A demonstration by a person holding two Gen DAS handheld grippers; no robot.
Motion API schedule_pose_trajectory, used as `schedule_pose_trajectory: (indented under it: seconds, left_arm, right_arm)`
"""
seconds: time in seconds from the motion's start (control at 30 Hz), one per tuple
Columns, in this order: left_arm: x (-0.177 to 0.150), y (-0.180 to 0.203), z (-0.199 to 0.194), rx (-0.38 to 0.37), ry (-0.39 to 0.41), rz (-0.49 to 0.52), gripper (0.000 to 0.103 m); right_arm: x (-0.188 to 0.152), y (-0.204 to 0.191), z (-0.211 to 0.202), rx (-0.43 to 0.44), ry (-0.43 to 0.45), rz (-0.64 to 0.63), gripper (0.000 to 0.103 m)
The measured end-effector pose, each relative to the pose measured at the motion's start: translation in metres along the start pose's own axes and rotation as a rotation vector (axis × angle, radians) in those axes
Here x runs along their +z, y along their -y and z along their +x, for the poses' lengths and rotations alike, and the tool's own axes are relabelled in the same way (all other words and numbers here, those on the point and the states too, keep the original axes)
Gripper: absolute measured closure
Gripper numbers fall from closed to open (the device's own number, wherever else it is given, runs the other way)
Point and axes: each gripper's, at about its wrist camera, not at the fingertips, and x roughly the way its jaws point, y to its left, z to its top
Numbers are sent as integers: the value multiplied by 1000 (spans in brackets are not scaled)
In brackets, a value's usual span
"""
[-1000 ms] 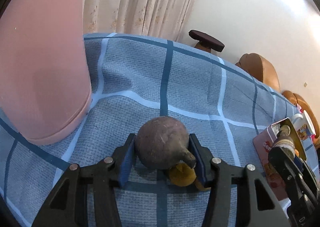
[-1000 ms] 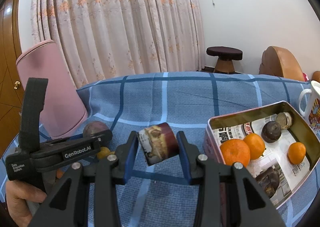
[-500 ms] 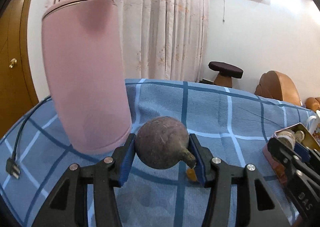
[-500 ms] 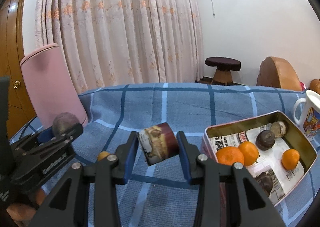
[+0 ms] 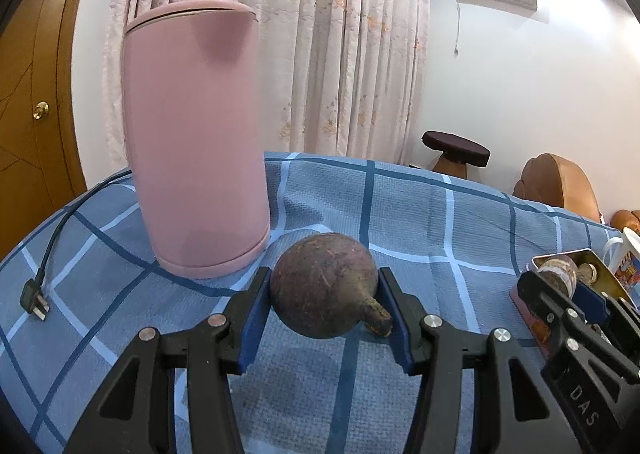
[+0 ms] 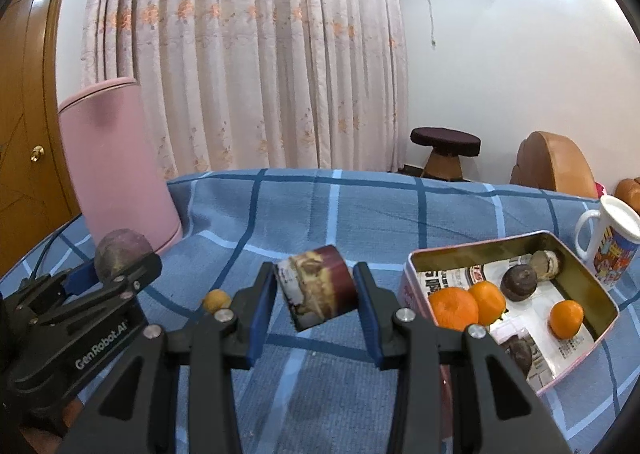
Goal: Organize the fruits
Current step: 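Lift and hold the purple fig and cake-roll slice above the cloth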
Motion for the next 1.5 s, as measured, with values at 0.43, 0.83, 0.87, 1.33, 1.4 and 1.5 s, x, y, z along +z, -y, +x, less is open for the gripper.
schedule_pose_trajectory:
  seconds: [0.43,0.83,0.87,1.33,1.4,1.5]
  left_arm:
    - [-6,5,-5,4,10,-1,49]
    - [-13,9,-15,6,24,-9,49]
    - [-13,10,-16,7,26,-8,49]
    - [-18,22,-24,13,35,7,49]
    - [-18,23,-25,11,33,7,49]
    - [-20,28,-26,3,31,13,49]
  right_arm:
    - [-5,4,-10,-2,4,-5,61]
    - [-9,5,-19,-3,8,-18,61]
    - [-9,5,-19,-3,8,-19,61]
    - [-13,18,-31,-9,8,-29,61]
    - [-14,20,-33,-13,10,-33,61]
    - [-15,23,-36,-20,11,-36,61]
